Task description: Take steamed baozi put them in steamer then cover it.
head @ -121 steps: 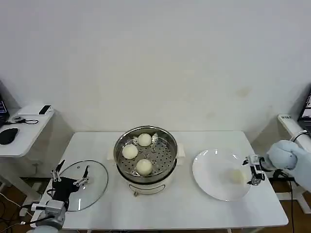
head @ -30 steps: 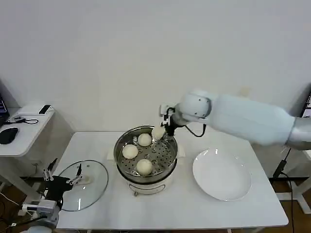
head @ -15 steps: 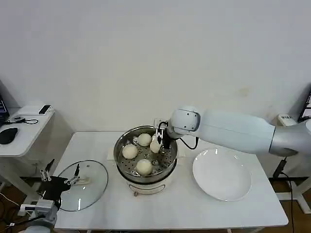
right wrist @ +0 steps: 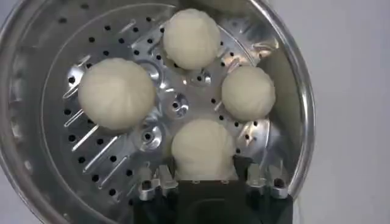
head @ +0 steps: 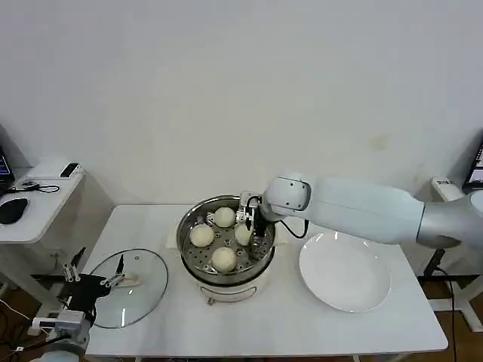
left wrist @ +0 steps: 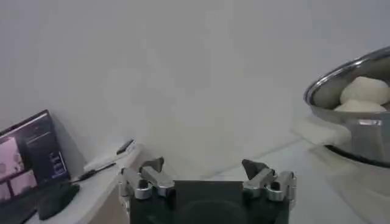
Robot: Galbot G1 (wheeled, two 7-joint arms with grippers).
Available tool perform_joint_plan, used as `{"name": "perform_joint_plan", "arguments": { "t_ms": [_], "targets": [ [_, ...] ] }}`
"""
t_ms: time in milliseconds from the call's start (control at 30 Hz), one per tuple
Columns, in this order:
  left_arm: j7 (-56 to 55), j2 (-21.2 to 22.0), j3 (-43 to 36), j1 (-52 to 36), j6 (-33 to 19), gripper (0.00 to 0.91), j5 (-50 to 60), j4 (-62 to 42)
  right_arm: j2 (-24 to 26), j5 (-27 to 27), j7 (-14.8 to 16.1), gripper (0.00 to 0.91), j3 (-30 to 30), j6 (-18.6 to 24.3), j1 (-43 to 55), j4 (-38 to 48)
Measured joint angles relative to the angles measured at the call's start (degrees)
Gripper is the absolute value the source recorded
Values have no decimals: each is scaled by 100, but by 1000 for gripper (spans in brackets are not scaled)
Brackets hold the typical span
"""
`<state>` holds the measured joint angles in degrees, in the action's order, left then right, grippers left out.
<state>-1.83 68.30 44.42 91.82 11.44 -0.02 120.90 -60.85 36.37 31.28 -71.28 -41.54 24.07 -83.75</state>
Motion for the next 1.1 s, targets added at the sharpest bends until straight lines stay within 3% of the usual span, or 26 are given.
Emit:
{"name": "perform_joint_plan", "arguments": {
  "t_ms": [233,367,500,667,900,1100],
  "targets": [
    [3,7,4,-6,-9,907,-1,0,140,-30,-155,907,201,-1,5,-152],
    [3,2,-9,-12,-21,907,-3,-17,328,59,-396,907,378,23,-21,-371],
    [2,8,-35,-45,-24,907,-5,-54,586,201,-831,907,563,123,-90,-686],
    [-3,34,-75,-62,-34,907,-4,-74,1022,231,-1624,907,985,497,-407,-1115],
    [-13,77,-153,-79,-55,907,53,-94,1627,-114,-2641,907,2366,1436,-1778,-1683],
    [-2,20,-211,-122,-129,907,63,-193,1747,-767,-2980,907,4461,2245,-3845,-2111]
  ]
}}
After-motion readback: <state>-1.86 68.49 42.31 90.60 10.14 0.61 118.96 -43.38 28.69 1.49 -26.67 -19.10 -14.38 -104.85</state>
